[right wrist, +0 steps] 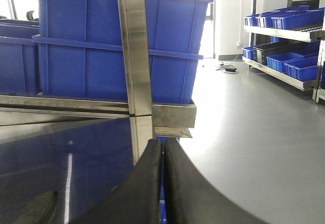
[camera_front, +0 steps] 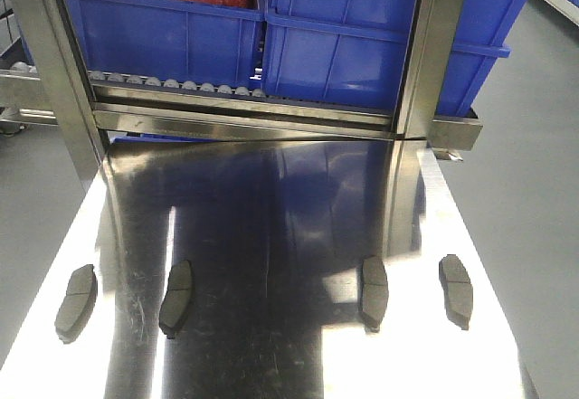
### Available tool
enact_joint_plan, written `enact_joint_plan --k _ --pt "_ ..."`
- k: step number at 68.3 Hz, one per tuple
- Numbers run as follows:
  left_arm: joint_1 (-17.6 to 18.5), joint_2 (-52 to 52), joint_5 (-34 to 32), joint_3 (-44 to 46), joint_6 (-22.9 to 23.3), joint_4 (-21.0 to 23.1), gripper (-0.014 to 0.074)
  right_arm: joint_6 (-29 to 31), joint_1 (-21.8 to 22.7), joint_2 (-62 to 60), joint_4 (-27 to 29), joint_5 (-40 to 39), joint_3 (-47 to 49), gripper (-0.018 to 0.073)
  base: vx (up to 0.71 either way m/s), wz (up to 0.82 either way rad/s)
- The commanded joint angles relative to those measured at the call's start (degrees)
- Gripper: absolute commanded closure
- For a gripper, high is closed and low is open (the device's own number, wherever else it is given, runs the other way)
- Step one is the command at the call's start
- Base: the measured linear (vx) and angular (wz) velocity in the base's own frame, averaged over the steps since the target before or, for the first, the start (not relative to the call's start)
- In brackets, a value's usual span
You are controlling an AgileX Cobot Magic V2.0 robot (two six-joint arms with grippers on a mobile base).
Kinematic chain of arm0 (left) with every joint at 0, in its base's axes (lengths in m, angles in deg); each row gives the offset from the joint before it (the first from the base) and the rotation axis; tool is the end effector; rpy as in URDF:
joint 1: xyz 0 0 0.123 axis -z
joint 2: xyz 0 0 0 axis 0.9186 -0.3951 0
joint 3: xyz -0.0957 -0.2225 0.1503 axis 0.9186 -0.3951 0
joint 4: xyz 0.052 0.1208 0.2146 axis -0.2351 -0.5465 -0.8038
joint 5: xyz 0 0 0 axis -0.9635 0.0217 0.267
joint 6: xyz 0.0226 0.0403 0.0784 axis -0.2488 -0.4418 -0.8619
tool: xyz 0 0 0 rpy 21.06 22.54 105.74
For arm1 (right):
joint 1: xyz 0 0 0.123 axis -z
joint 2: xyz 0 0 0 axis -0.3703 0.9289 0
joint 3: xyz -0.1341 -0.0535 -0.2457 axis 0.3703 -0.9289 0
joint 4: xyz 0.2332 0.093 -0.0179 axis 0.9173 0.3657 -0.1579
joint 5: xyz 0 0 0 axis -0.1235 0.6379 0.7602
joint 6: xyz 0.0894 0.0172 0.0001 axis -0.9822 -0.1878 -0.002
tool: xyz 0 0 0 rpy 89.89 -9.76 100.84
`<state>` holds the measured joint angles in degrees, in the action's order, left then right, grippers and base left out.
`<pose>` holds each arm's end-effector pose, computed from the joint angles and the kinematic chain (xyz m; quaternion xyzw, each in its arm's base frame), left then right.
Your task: Move and align brake pads A on conveyor
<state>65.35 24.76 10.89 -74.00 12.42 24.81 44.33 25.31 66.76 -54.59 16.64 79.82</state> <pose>0.0565 0.0016 0.1989 -0.0182 0.7052 0.0003 0.7088 0.0568 -0.0038 0.2004 0.0332 0.6965 -0.0128 0.7167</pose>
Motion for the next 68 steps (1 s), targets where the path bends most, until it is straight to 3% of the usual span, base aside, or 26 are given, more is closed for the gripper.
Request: enact_joint_plan --k 1,68 --pt "0.2 0.8 -4.0 -1.0 0.1 0.6 0.0603 -0.1 0.4 -0.8 -0.4 -4.2 -0.7 0.0571 0.00 0.00" --pt "0.2 0.8 -4.0 -1.0 -0.9 0.1 0.0603 -0.1 0.4 -0.8 -0.4 -4.2 -0.7 0.0571 0.00 0.00"
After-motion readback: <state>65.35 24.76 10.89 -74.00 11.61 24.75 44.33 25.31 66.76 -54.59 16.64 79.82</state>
